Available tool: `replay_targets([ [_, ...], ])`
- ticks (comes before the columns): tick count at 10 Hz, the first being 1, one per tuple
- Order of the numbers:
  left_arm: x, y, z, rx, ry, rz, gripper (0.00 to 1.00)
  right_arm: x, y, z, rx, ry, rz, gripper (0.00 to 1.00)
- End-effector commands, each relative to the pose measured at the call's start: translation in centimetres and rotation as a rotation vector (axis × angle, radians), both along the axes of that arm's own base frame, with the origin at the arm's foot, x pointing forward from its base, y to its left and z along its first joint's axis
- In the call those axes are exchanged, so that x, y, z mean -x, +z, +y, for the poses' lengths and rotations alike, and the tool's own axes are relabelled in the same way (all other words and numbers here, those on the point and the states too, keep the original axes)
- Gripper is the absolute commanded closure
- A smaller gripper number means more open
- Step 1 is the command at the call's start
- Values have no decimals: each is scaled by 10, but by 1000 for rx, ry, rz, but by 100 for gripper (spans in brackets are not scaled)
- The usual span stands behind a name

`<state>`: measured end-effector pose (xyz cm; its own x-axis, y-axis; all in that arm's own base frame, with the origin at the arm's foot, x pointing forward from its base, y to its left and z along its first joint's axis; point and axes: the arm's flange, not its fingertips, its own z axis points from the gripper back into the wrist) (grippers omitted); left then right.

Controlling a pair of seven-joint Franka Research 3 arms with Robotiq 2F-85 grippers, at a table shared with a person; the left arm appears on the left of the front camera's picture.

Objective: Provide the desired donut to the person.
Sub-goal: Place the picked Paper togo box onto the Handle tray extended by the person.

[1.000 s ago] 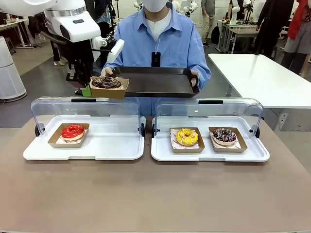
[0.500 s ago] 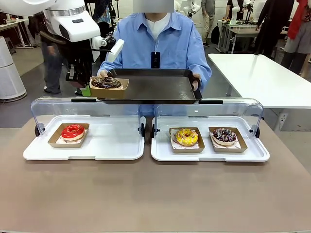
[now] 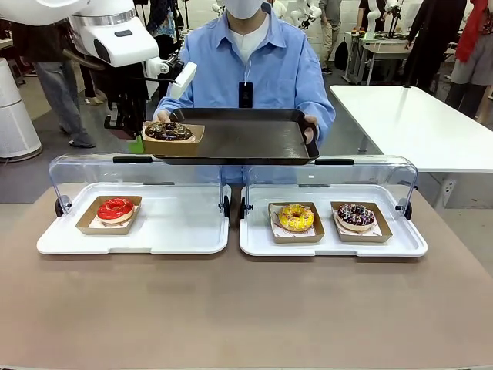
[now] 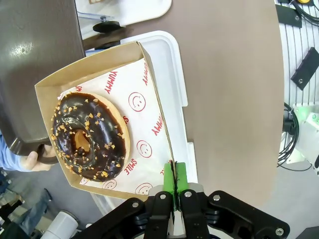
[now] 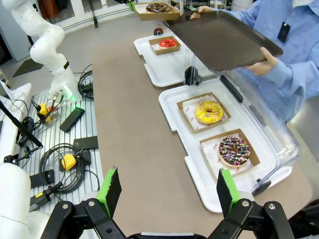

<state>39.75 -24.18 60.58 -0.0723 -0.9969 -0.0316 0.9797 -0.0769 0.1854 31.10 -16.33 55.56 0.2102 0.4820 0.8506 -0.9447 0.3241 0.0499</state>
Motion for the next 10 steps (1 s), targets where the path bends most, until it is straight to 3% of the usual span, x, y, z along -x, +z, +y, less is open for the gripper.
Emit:
replay_targets([
  [1,-2,12,-4,11,-8,-14,99,0,1,0,-15,8,-12,0],
  [2,-10,20,-13,-3,-35,-45,99,0,1,0,-15,8,-12,0],
  [5,-61,29,-29,11,-14,-34,99,0,1,0,-15,8,-12,0],
  [10,-137,4,-30,34,23,-40,99,0,1,0,-15,8,-12,0],
])
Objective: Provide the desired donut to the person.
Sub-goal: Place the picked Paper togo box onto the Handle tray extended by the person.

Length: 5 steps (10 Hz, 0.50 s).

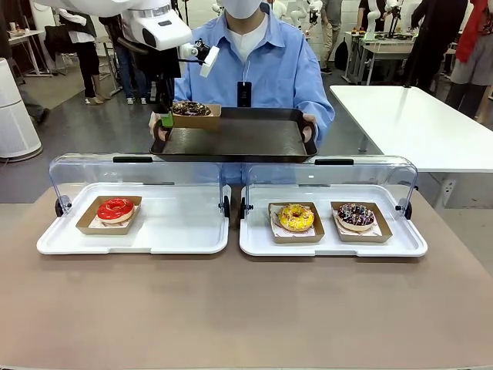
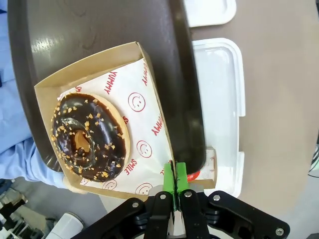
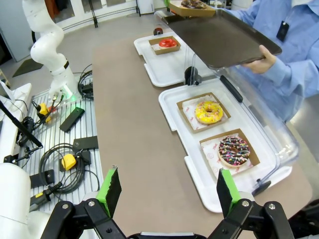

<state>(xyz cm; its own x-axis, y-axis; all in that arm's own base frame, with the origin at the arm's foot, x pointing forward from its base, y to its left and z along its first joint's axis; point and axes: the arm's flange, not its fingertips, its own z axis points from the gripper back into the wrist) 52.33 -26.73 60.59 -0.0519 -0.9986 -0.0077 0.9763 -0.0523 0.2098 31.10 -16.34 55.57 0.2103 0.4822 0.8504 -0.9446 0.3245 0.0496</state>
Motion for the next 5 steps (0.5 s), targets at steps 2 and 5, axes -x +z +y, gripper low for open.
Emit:
replay_targets([
  [2,-32,-12,0,18,24,7,99,0,1,0,-15,9,-12,0],
  [5,-52,-31,6,0,56,21,99,0,1,0,-15,9,-12,0],
])
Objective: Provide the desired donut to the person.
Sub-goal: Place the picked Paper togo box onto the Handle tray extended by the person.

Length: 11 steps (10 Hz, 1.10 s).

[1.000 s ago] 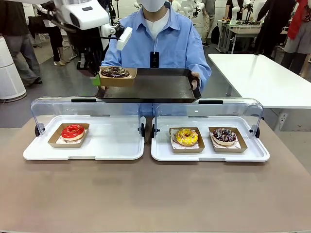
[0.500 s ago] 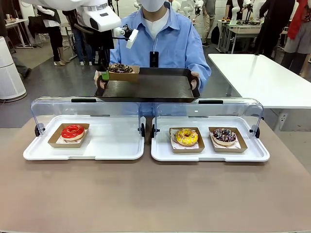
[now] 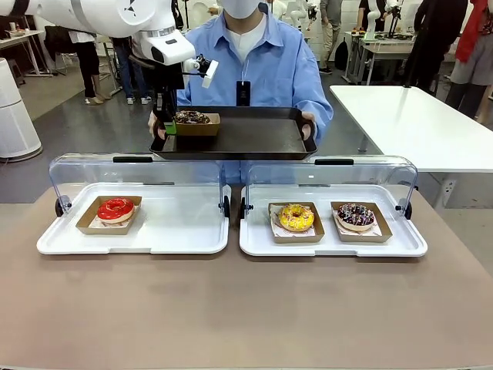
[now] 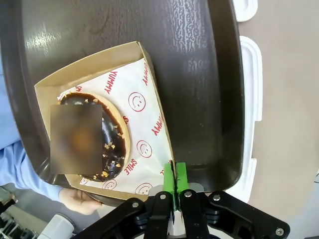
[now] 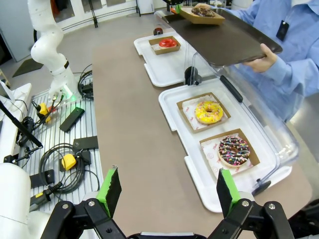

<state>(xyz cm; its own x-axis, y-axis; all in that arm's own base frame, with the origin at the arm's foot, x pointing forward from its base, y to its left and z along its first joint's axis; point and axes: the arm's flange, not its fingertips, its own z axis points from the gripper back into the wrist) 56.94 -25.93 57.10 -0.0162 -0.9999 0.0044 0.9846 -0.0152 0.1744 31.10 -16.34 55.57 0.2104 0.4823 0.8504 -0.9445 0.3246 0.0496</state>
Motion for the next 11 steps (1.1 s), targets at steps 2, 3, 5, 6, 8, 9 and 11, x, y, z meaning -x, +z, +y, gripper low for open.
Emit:
replay_targets([
  [2,-8,0,-2,-10,7,1,73,0,1,0,-15,9,-12,0],
  [3,-6,1,-2,-7,-3,3,44,0,1,0,-15,9,-12,0],
  [5,-4,3,-3,-5,-8,6,0,0,1,0,-15,9,-12,0],
  [6,-3,4,-2,-7,-6,8,0,0,1,0,-15,9,-12,0],
  [8,-3,6,-3,-11,-4,11,9,0,1,0,-15,9,-12,0],
  [9,-3,7,-3,-13,-3,12,0,0,1,0,-15,9,-12,0],
  [11,-3,7,-3,-19,2,21,0,0,1,0,-15,9,-12,0],
])
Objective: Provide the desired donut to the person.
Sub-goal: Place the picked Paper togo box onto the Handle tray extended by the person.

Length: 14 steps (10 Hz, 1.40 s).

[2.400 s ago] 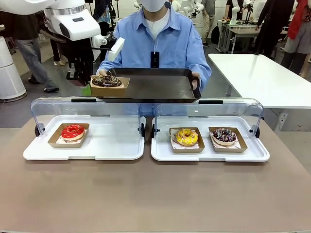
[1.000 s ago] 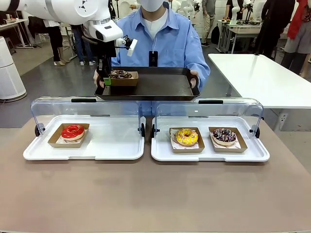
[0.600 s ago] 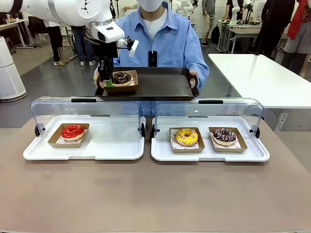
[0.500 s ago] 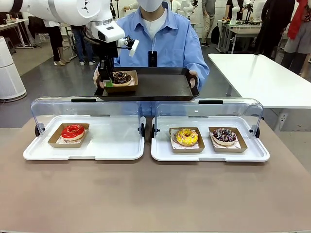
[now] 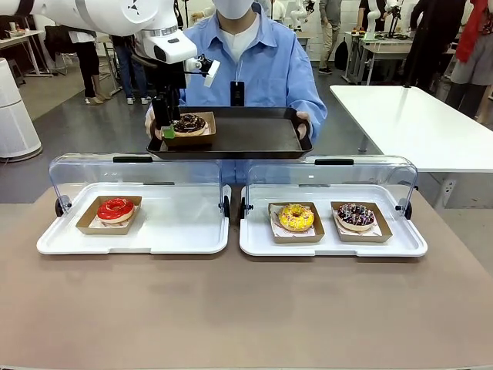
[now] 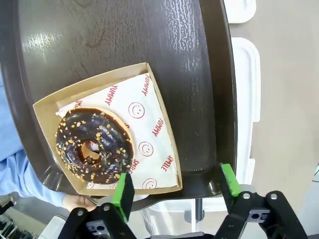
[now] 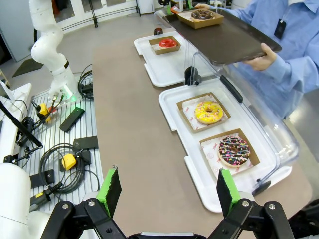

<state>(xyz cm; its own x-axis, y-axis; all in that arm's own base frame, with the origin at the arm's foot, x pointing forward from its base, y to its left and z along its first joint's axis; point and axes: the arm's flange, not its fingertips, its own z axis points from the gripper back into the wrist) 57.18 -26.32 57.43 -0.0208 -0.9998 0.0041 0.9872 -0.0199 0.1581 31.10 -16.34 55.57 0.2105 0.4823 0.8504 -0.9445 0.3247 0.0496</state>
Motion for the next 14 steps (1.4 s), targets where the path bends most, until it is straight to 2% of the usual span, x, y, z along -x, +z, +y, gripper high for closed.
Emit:
replay_targets([
  [1,-1,4,1,-20,9,9,0,0,1,0,-15,9,-12,0],
  [3,1,5,2,-32,12,25,0,0,1,0,-15,9,-12,0],
  [5,15,10,5,-12,8,46,0,0,1,0,-15,9,-12,0],
  [8,83,28,50,52,-63,50,0,0,1,0,-15,9,-12,0],
  [10,131,17,80,66,-86,47,0,0,1,0,-15,9,-12,0],
  [12,159,6,99,73,-87,45,0,0,1,0,-15,9,-12,0],
  [14,164,4,104,98,-77,7,0,0,1,0,-15,9,-12,0],
])
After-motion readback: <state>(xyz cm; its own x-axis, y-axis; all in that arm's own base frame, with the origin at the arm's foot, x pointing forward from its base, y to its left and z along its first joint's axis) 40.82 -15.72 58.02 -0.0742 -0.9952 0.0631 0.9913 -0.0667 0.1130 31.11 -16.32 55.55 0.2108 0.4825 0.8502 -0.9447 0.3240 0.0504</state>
